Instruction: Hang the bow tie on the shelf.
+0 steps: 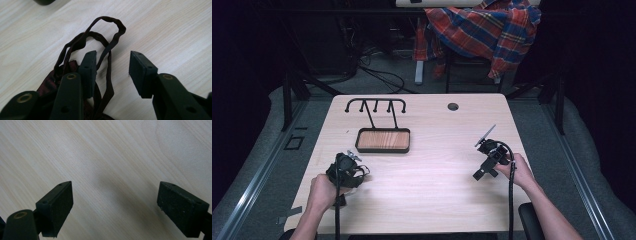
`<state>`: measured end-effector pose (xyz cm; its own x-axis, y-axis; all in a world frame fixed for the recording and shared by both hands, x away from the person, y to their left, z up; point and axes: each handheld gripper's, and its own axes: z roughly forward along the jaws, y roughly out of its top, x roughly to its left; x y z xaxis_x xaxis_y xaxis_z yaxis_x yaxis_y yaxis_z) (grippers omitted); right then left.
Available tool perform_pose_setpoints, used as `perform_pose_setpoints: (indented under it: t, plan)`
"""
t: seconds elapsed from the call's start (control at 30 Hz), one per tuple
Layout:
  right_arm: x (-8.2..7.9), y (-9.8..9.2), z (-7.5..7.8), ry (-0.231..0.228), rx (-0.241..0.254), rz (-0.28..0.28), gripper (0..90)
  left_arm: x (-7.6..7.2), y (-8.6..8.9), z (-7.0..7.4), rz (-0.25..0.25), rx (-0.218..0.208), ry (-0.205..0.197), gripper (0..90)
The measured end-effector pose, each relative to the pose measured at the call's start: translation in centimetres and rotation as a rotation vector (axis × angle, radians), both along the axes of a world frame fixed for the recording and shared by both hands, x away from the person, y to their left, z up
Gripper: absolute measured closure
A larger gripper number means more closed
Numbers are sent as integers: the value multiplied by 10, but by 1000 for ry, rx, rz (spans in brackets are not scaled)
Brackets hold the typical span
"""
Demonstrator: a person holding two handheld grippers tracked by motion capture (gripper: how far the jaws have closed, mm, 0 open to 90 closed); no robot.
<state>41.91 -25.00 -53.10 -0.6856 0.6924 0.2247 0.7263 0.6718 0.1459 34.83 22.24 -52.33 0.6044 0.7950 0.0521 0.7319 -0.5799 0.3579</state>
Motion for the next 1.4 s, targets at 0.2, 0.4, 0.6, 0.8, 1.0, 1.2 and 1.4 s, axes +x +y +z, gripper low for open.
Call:
perform_pose_setpoints:
  t: [0.2,0.4,0.6,0.8,1.0,1.2,1.4]
  plan:
    - [0,0,0,-3,-4,12,133,8,-4,-6,4,24,34,638]
    - [-1,1,-1,-6,12,-3,133,13,-7,-10,-21,55,57,678]
    - [-1,0,-2,-10,11,-11,133,15,-15,-15,-47,102,84,777]
    - [-2,1,-1,-3,4,-9,133,12,-17,-17,-68,126,100,885]
    - [-1,0,-1,2,-2,-9,133,11,-14,-13,-66,112,89,893]
    - [-1,0,-1,3,2,-10,134,8,3,1,0,9,28,895]
    - [-3,1,-3,-6,17,-31,134,5,16,11,37,-56,-10,895]
